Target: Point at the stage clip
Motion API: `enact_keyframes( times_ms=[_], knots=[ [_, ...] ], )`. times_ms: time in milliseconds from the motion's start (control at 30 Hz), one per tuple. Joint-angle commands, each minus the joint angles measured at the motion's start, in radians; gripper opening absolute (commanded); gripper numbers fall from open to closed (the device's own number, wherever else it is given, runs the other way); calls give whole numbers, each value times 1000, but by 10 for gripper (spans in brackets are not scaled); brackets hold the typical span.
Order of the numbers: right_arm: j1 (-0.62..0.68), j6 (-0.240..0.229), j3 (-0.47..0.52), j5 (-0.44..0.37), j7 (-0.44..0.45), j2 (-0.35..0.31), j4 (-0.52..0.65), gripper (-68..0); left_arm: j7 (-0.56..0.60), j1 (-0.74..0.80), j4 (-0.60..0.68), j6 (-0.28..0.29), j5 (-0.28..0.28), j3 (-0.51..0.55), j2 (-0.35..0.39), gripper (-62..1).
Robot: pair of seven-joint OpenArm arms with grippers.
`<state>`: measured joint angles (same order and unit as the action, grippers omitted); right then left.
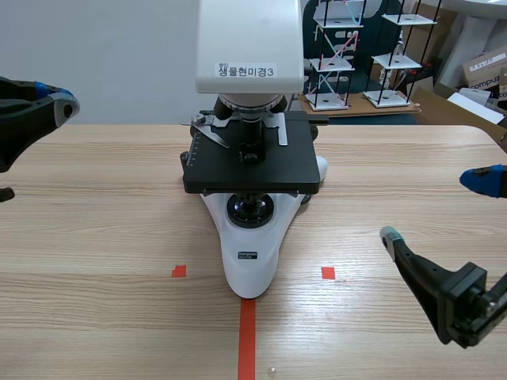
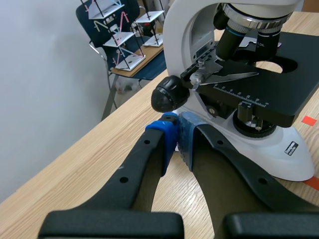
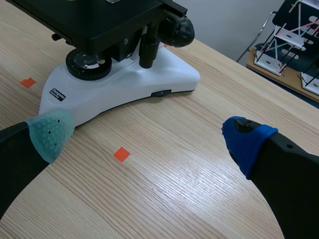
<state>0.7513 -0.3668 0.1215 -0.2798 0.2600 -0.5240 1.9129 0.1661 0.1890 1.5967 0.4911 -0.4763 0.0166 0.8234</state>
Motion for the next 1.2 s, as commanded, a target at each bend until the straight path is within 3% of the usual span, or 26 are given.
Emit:
enact_keyframes(
  times_ms=[0, 700, 1167],
  knots=[
    [-3, -1, 3, -12, 15, -10, 17, -8, 8, -27, 13, -3, -10, -16, 8, -586],
    [-3, -2, 2, -12, 15, -10, 17, -8, -102, -206, 13, -1, 8, -208, 5, -586],
    [-3, -2, 2, -12, 15, -10, 17, -8, -115, -220, 12, -1, 8, -220, 3, -586]
  ],
)
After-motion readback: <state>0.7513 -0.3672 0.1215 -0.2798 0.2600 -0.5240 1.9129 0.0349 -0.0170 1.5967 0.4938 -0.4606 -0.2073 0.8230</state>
